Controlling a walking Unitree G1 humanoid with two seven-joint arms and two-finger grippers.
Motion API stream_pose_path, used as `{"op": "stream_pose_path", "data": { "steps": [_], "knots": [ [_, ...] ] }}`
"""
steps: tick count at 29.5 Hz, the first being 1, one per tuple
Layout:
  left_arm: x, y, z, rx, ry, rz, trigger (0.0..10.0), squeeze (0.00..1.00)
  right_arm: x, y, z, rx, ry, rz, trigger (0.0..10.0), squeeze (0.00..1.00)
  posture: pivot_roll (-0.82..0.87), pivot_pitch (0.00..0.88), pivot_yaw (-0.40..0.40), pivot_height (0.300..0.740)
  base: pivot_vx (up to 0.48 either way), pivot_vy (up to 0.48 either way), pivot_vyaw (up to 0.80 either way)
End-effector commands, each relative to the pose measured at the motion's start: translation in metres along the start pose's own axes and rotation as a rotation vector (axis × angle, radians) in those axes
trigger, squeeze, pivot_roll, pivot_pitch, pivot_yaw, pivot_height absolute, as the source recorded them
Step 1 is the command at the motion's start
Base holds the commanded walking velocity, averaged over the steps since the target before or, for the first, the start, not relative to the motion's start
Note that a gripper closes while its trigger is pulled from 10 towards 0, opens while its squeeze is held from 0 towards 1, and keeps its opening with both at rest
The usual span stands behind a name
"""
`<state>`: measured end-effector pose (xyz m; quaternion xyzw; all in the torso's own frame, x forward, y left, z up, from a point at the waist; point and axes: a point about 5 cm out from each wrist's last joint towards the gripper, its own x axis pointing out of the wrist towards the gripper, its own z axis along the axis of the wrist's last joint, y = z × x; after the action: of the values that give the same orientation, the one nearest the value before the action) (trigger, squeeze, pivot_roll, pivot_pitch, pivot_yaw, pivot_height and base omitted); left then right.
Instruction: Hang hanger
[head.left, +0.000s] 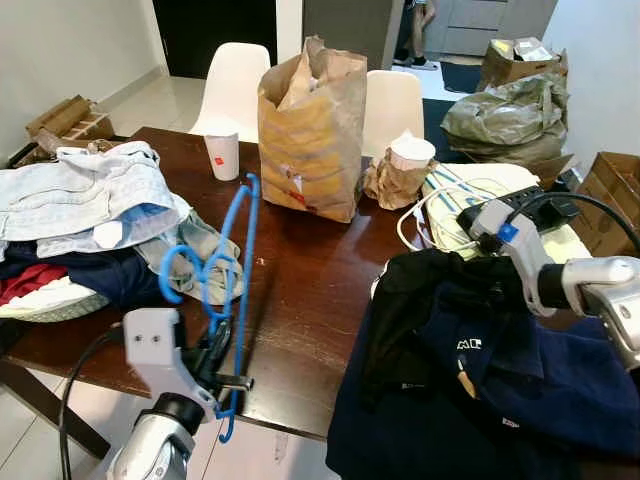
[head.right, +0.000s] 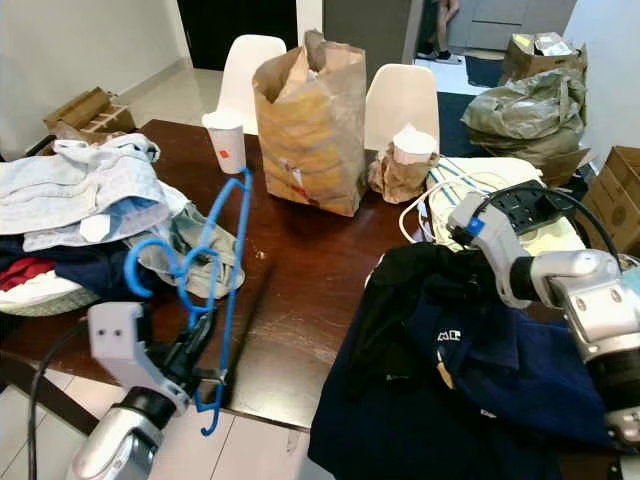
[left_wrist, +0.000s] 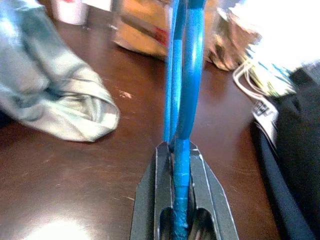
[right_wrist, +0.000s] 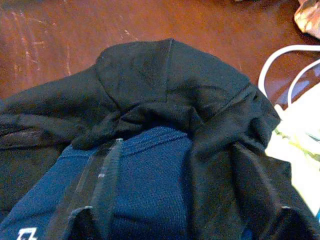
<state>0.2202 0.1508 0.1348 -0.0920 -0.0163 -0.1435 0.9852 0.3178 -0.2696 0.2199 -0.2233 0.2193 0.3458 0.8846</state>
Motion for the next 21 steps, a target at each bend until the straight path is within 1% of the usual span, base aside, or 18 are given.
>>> {"op": "stream_pose_path", "data": {
  "steps": [1, 2, 3, 4, 5, 6, 8, 9, 11, 12, 13, 14, 15, 16, 17, 19, 20, 21],
  "knots": [
    [0.000, 0.007, 0.004, 0.033, 0.042, -0.048, 10.0, 0.00, -0.023, -0.016, 0.005, -0.006, -0.073, -0.065, 10.0, 1.00, 0.03, 0.070, -0.009, 0.740, 0.000, 0.000, 0.00],
    [0.000, 0.012, 0.013, 0.051, 0.042, -0.068, 10.0, 0.00, -0.032, -0.020, 0.011, -0.009, -0.142, -0.065, 10.0, 1.00, 0.03, 0.070, -0.007, 0.740, 0.000, 0.000, 0.00],
    [0.000, 0.012, 0.013, 0.051, 0.042, -0.068, 10.0, 0.00, -0.032, -0.020, 0.011, -0.009, -0.142, -0.065, 10.0, 1.00, 0.03, 0.070, -0.007, 0.740, 0.000, 0.000, 0.00],
    [0.000, 0.015, 0.019, 0.061, 0.039, -0.080, 10.0, 0.00, -0.038, -0.022, 0.015, -0.014, -0.188, -0.061, 10.0, 1.00, 0.03, 0.070, -0.007, 0.740, 0.000, 0.000, 0.00],
    [0.001, 0.018, 0.027, 0.077, 0.038, -0.101, 10.0, 0.00, -0.041, -0.021, 0.020, -0.015, -0.254, -0.038, 10.0, 1.00, 0.02, 0.067, -0.006, 0.740, 0.000, 0.000, 0.00],
    [0.001, 0.019, 0.035, 0.095, 0.042, -0.149, 10.0, 0.00, -0.045, -0.016, 0.028, -0.017, -0.335, 0.008, 10.0, 1.00, 0.03, 0.066, -0.007, 0.740, 0.000, 0.000, 0.00],
    [0.001, 0.019, 0.035, 0.095, 0.042, -0.149, 10.0, 0.00, -0.045, -0.016, 0.028, -0.017, -0.335, 0.008, 10.0, 1.00, 0.03, 0.066, -0.007, 0.740, 0.000, 0.000, 0.00],
    [0.000, 0.019, 0.041, 0.106, 0.046, -0.182, 10.0, 0.00, -0.047, -0.013, 0.032, -0.020, -0.385, 0.039, 10.0, 1.00, 0.03, 0.065, -0.007, 0.740, 0.000, 0.000, 0.00],
    [-0.003, 0.017, 0.055, 0.175, 0.092, -0.314, 10.0, 0.00, -0.053, -0.003, 0.043, -0.023, -0.502, 0.146, 10.0, 1.00, 0.03, 0.061, -0.007, 0.740, 0.000, 0.000, 0.00],
    [-0.003, 0.017, 0.055, 0.175, 0.092, -0.314, 10.0, 0.00, -0.053, -0.003, 0.043, -0.023, -0.502, 0.146, 10.0, 1.00, 0.03, 0.061, -0.007, 0.740, 0.000, 0.000, 0.00],
    [-0.007, 0.014, 0.060, 0.202, 0.133, -0.400, 10.0, 0.00, -0.055, 0.002, 0.049, -0.035, -0.551, 0.189, 10.0, 0.58, 0.03, 0.060, -0.006, 0.740, 0.000, 0.000, 0.00],
    [-0.010, 0.012, 0.064, 0.217, 0.162, -0.457, 10.0, 0.00, -0.056, 0.005, 0.053, -0.045, -0.582, 0.216, 10.0, 0.58, 0.03, 0.059, -0.006, 0.740, 0.000, 0.000, 0.00],
    [-0.012, 0.011, 0.065, 0.222, 0.178, -0.486, 10.0, 0.00, -0.057, 0.006, 0.055, -0.051, -0.596, 0.226, 10.0, 0.58, 0.03, 0.059, -0.006, 0.740, 0.000, 0.000, 0.00],
    [-0.015, 0.010, 0.066, 0.220, 0.202, -0.529, 10.0, 0.00, -0.054, 0.012, 0.059, -0.078, -0.606, 0.263, 10.0, 0.00, 0.02, 0.057, -0.002, 0.740, 0.000, 0.000, 0.00],
    [-0.015, 0.010, 0.066, 0.220, 0.202, -0.529, 10.0, 0.00, -0.054, 0.012, 0.059, -0.078, -0.606, 0.263, 10.0, 0.00, 0.02, 0.057, -0.002, 0.740, 0.000, 0.000, 0.00],
    [-0.024, 0.008, 0.066, 0.193, 0.300, -0.658, 10.0, 0.00, -0.045, 0.035, 0.078, -0.156, -0.653, 0.410, 10.0, 0.00, 0.02, 0.054, 0.002, 0.740, 0.000, 0.000, 0.00],
    [-0.030, 0.008, 0.065, 0.195, 0.373, -0.732, 10.0, 0.00, -0.038, 0.047, 0.088, -0.207, -0.660, 0.472, 10.0, 0.00, 0.02, 0.053, 0.010, 0.740, 0.000, 0.000, 0.00],
    [-0.034, 0.008, 0.064, 0.197, 0.420, -0.775, 10.0, 0.00, -0.033, 0.055, 0.095, -0.239, -0.663, 0.505, 10.0, 0.00, 0.02, 0.052, 0.011, 0.740, 0.000, 0.000, 0.00]
  ]
}}
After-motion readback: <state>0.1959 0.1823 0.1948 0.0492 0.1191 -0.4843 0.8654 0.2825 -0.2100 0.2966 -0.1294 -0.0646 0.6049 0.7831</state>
